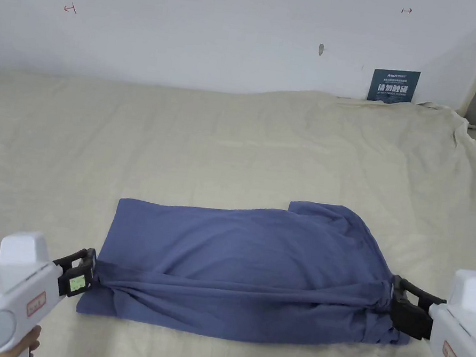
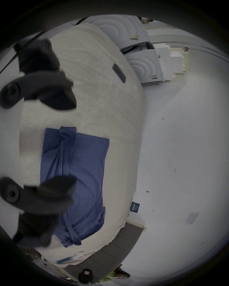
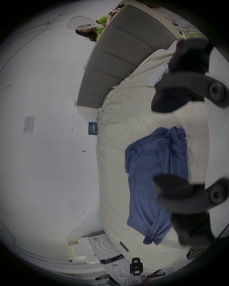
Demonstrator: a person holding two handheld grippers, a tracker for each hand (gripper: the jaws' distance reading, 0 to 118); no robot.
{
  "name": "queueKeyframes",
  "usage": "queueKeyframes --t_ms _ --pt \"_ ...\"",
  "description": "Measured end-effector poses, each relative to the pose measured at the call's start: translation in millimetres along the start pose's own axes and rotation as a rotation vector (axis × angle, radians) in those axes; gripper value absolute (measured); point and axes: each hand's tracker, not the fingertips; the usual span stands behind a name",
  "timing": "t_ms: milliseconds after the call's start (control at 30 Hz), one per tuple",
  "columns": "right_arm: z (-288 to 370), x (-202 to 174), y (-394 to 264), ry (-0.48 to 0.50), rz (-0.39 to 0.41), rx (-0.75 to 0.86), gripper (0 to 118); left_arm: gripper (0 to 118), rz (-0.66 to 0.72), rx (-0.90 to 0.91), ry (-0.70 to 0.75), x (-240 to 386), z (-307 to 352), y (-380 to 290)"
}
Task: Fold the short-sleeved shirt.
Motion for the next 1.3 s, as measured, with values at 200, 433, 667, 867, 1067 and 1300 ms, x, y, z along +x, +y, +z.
queueKeyframes --t_ms 200,433,667,867,1067,1300 --pt "18 -3 -18 0.006 0.016 0.023 0 0 0.019 -0.006 -0.073 1 24 -24" --pt "18 -1 -15 0.011 0.000 0.023 0 0 0.051 -0.085 -0.058 -13 13 -26" --pt "11 -2 -10 0.006 -0.009 0.022 0 4 0.102 -0.272 -0.086 -26 -43 -21" --pt "1 -2 -10 -0.001 -0.008 0.011 0 77 0.163 -0.472 -0.035 -37 -104 -26" --pt "-13 0 -14 -0.010 -0.010 -0.028 0 78 0.097 -0.533 0.028 -24 -144 -39" --pt "-30 10 -23 -0.027 -0.026 -0.084 0 52 -0.027 -0.566 0.043 -6 -155 -46"
